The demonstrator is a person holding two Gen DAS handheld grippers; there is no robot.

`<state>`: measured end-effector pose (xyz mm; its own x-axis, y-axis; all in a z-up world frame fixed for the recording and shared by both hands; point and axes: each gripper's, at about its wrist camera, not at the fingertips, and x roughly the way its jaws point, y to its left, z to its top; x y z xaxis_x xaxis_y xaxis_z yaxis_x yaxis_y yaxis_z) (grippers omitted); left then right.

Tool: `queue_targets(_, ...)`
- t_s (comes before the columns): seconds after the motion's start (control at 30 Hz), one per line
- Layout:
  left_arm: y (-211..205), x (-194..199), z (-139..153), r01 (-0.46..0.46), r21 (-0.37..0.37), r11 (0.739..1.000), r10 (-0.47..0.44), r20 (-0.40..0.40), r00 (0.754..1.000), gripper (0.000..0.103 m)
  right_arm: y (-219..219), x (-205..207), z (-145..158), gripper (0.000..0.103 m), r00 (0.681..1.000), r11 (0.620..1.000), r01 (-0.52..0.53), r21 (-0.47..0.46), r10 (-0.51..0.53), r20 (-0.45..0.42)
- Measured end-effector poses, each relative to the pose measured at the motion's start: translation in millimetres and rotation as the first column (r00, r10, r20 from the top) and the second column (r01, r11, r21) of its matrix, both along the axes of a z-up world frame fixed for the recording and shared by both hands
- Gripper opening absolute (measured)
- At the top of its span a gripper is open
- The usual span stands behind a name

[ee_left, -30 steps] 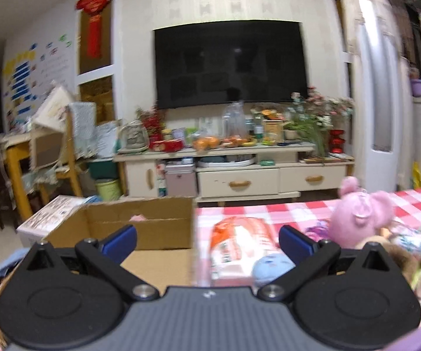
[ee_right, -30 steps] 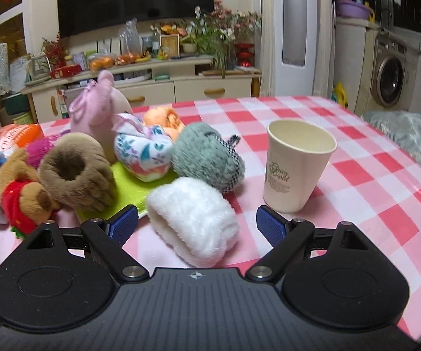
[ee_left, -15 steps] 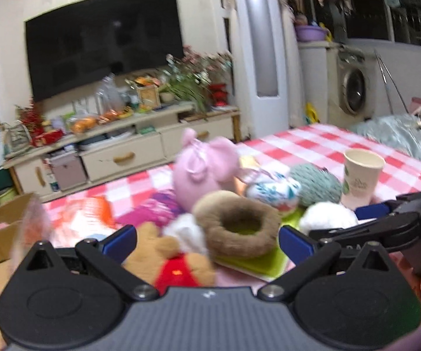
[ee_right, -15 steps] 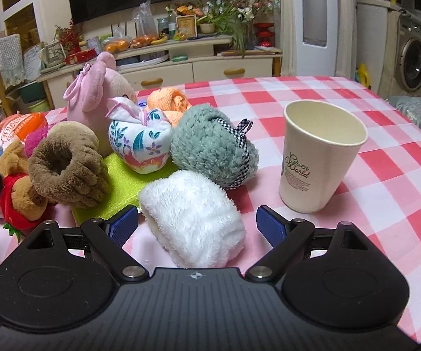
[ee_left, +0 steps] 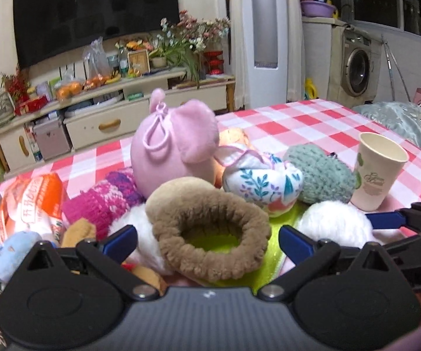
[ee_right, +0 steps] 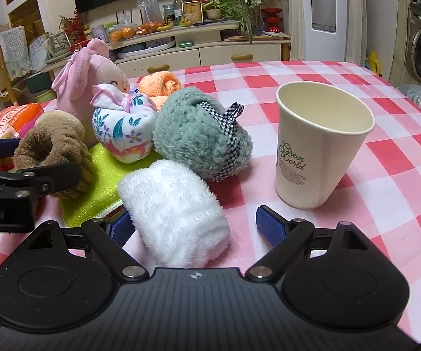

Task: Organize soft objects
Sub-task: 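Grasp brown fuzzy ring with left tool while right tool grasps white fluffy roll, then carry both held items over the cardboard box and open both tools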

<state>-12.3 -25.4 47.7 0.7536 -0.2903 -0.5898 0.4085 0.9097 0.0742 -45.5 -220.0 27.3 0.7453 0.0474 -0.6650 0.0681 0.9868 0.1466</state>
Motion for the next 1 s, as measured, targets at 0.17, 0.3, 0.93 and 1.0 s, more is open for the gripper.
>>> queue_targets(0.17, -0.3, 7.8, -0.4, -0.015, -0.019, 1.000, 0.014, -0.034, 0.999, 0.087, -3.5, -0.8, -0.3, 0.103, 1.000, 1.000, -0.012, 0.014, 0.012, 0.001)
queue_targets(0.3, 0.0, 12.6, -2.0, -0.019, -0.041, 0.999, 0.015, -0.078, 0.997, 0.072, 1.9, 0.5, -0.9, 0.098, 1.000, 1.000, -0.020, 0.006, 0.020, -0.005)
queue_targets(0.93, 35.7, -0.9, 24.1, -0.041, -0.127, 0.991, 0.033, -0.068, 0.997, 0.032, 32.9, -13.5, 5.4, 0.059, 0.999, 0.997, -0.020, -0.072, 0.023, 0.034)
queue_targets(1.0, 40.4, -4.3, 31.3, -0.043, -0.138, 0.990, 0.036, -0.054, 0.998, 0.032, 36.2, -16.9, 8.5, 0.058, 0.999, 0.997, -0.015, -0.072, 0.018, 0.043)
